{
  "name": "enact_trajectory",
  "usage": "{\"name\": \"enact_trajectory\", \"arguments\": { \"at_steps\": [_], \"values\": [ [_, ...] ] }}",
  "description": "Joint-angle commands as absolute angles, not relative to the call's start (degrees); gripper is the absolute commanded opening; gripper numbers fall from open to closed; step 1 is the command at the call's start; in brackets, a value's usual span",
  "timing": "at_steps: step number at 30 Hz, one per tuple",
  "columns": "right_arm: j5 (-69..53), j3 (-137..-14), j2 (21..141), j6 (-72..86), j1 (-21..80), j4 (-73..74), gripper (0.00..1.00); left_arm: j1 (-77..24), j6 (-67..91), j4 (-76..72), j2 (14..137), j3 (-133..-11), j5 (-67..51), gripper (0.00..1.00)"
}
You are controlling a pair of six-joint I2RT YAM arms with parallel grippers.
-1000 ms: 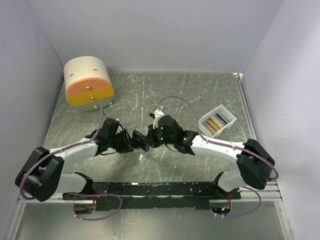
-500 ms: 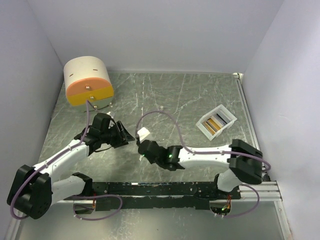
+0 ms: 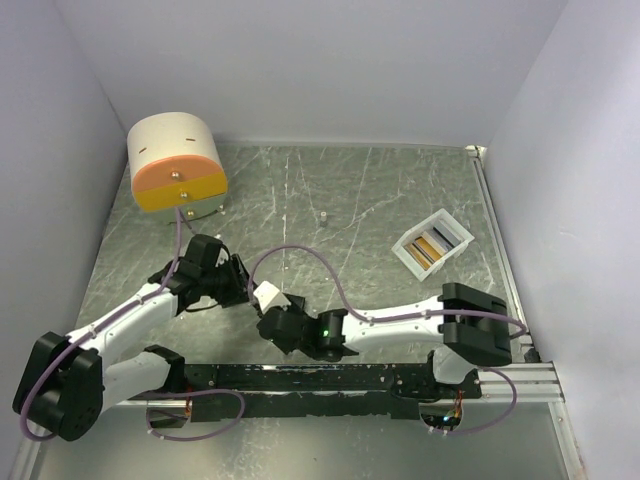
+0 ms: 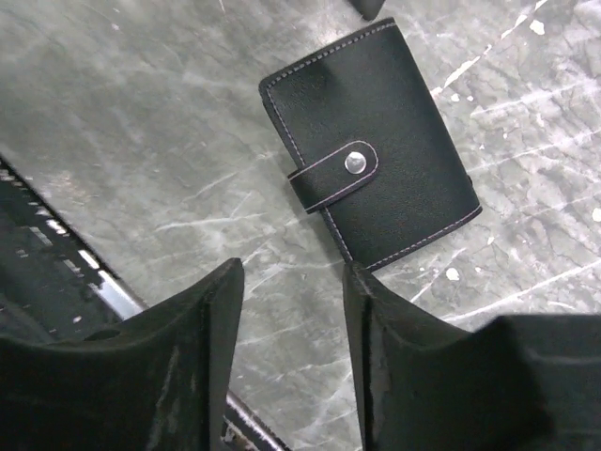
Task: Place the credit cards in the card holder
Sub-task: Turn over the card holder at the center of the board, then open the card holder at the center of the board.
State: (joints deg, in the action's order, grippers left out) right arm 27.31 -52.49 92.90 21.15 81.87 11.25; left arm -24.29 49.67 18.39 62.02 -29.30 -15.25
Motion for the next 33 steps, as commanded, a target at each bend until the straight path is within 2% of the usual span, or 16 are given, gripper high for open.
{"name": "enact_trajectory", "arguments": {
  "at_steps": [1, 7, 13, 23, 33],
  "values": [
    [21.8, -51.7, 85.7, 24.0, 78.6, 9.3, 0.48, -23.9, 47.8, 19.3, 62.9, -28.4, -15.9, 0.53],
    [8.4, -47.2, 81.4, 25.0, 67.2, 5.0, 0.48, -24.0, 47.7, 17.5, 64.3, -27.5, -20.4, 0.47],
    [-2.7, -48.6, 87.6, 23.2, 57.7, 2.0, 0.48, -24.0, 49.2, 12.8, 66.0, -25.1, -24.5, 0.35],
    [-11.8, -50.2, 97.5, 19.7, 52.6, -0.1, 0.5, -24.1, 48.6, 7.8, 72.2, -23.4, -25.0, 0.28],
    [-15.8, -47.6, 98.7, 20.8, 52.0, -1.5, 0.51, -24.1, 44.2, 12.6, 77.4, -29.6, -16.7, 0.25]
  ]
}}
